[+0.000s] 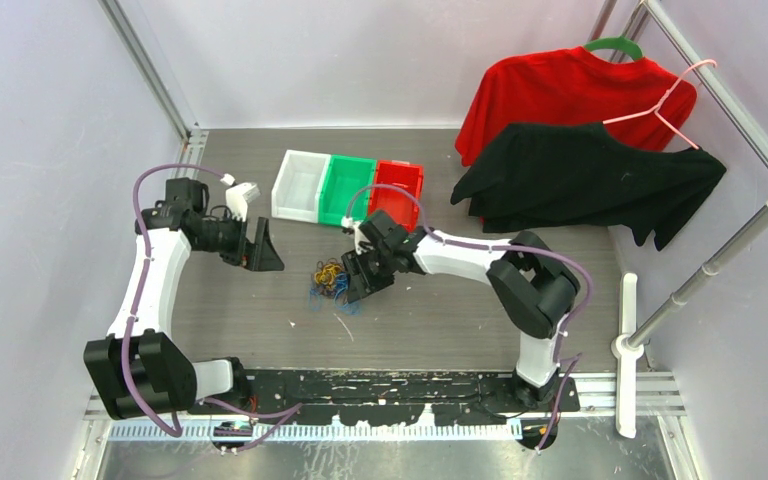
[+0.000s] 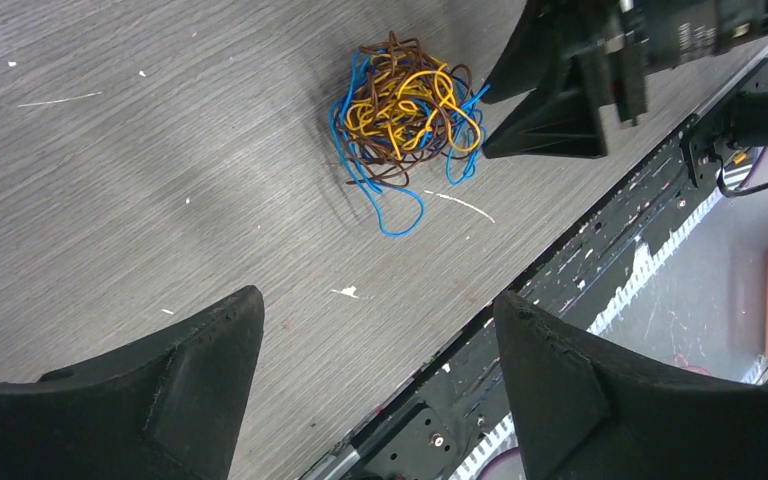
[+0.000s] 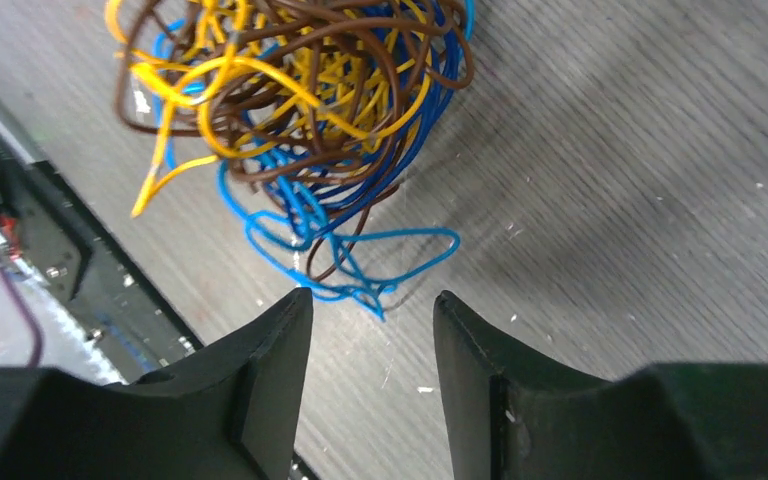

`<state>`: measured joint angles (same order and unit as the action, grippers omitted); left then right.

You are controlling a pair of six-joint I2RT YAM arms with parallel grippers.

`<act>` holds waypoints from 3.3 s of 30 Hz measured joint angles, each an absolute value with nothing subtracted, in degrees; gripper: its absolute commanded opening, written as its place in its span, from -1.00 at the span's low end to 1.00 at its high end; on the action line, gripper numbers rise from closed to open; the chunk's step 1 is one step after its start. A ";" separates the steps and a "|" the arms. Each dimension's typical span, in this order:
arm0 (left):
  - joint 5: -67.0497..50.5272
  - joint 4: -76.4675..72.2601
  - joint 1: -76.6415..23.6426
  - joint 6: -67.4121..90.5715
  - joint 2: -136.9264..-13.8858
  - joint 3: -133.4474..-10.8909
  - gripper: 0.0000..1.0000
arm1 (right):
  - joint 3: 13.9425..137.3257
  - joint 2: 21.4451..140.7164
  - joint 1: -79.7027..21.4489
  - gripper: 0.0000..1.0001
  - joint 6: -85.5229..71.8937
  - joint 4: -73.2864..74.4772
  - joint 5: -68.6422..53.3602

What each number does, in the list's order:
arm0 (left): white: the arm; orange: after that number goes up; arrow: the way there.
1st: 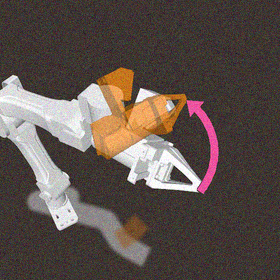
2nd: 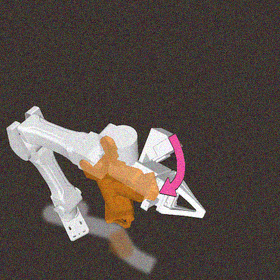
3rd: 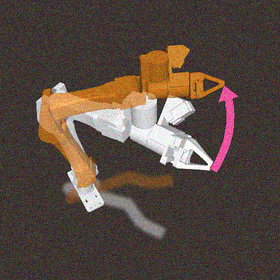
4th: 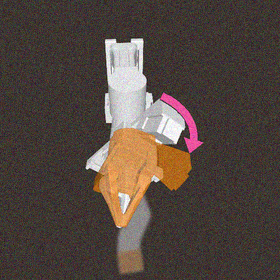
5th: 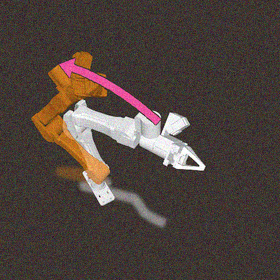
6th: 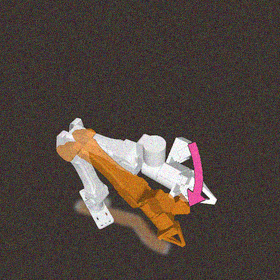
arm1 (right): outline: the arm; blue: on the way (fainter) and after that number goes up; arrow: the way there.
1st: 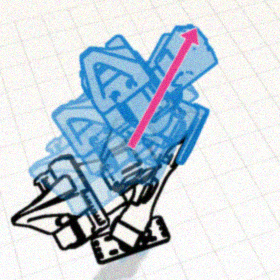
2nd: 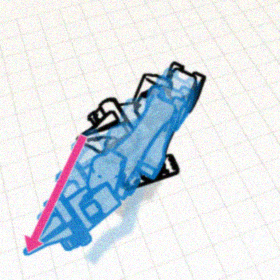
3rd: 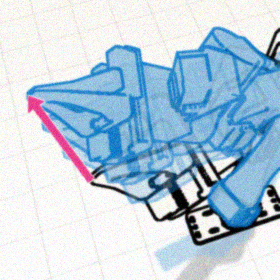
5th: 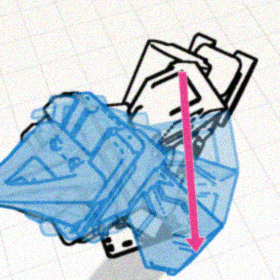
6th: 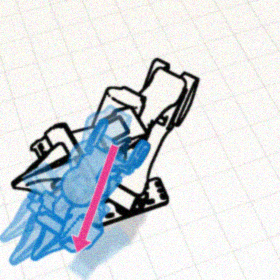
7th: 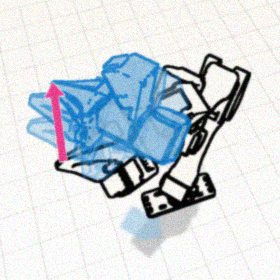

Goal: Untangle the cables
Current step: Untie the cable.

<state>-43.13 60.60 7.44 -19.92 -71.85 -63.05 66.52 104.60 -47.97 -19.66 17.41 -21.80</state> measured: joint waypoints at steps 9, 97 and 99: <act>-43.13 61.23 7.03 -19.92 -71.85 -63.22 0.64 | 66.59 108.38 -51.18 -0.66 -21.47 13.06 -14.13; -60.51 40.71 -2.57 5.76 -51.13 -64.79 -1.00 | 65.17 79.55 -48.25 0.47 -37.23 -3.25 -25.89; -60.51 40.66 -2.57 6.24 -51.13 -64.79 -1.00 | 65.23 80.05 -48.53 0.45 -37.47 -5.50 -26.22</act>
<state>-60.51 40.66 -2.57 6.24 -51.13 -64.79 65.23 80.05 -48.53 -37.47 -5.50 -26.22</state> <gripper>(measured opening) 0.009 0.741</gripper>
